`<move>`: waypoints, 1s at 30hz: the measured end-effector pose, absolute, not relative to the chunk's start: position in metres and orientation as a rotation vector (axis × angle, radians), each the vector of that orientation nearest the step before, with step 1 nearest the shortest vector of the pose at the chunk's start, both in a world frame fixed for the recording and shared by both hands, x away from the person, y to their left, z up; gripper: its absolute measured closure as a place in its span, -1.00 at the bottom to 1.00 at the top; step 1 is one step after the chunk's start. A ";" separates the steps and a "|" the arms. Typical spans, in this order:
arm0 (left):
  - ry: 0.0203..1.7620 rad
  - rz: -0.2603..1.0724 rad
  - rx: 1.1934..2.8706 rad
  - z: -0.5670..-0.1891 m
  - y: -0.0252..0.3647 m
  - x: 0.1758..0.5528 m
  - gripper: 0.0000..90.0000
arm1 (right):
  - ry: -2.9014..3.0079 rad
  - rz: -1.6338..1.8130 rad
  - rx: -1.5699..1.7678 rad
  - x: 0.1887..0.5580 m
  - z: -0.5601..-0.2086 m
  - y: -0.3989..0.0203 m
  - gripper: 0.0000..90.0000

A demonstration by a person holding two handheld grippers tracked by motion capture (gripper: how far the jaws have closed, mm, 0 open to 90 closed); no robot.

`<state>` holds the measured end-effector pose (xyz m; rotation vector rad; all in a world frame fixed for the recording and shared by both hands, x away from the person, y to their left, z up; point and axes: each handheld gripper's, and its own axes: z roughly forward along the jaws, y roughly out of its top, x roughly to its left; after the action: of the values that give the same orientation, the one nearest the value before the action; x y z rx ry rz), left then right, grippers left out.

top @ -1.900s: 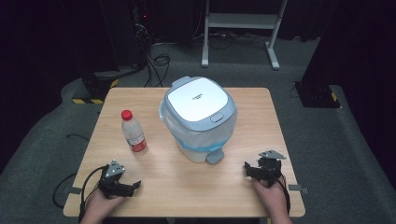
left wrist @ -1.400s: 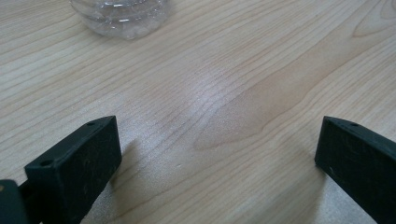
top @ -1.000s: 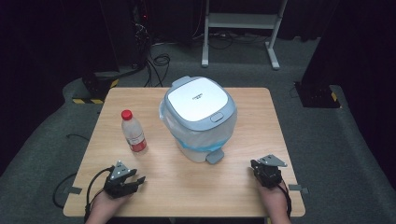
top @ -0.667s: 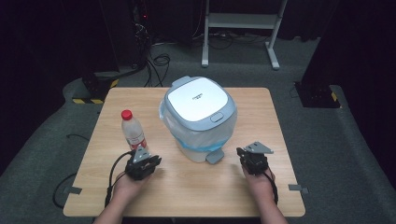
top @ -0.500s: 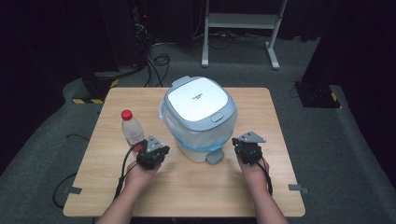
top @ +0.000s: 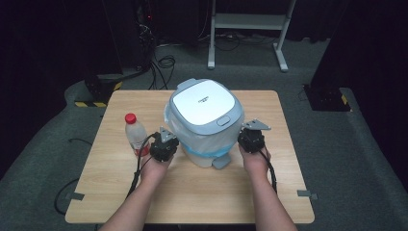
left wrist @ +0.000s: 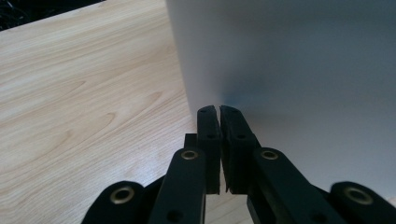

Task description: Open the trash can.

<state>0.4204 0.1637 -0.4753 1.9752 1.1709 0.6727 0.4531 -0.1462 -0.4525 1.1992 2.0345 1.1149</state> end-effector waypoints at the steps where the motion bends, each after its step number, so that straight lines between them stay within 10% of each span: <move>1: 1.170 0.666 1.971 -0.475 0.164 0.421 0.95 | 2.039 1.101 1.181 0.451 -0.453 -0.146 1.00; 30: 1.206 0.636 1.904 -0.477 0.173 0.430 0.99 | 2.090 1.166 1.042 0.402 -0.449 -0.139 1.00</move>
<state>0.4304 0.1734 -0.4773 1.9044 1.2059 0.6362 0.4025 -0.1388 -0.4486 1.0418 2.0896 1.1661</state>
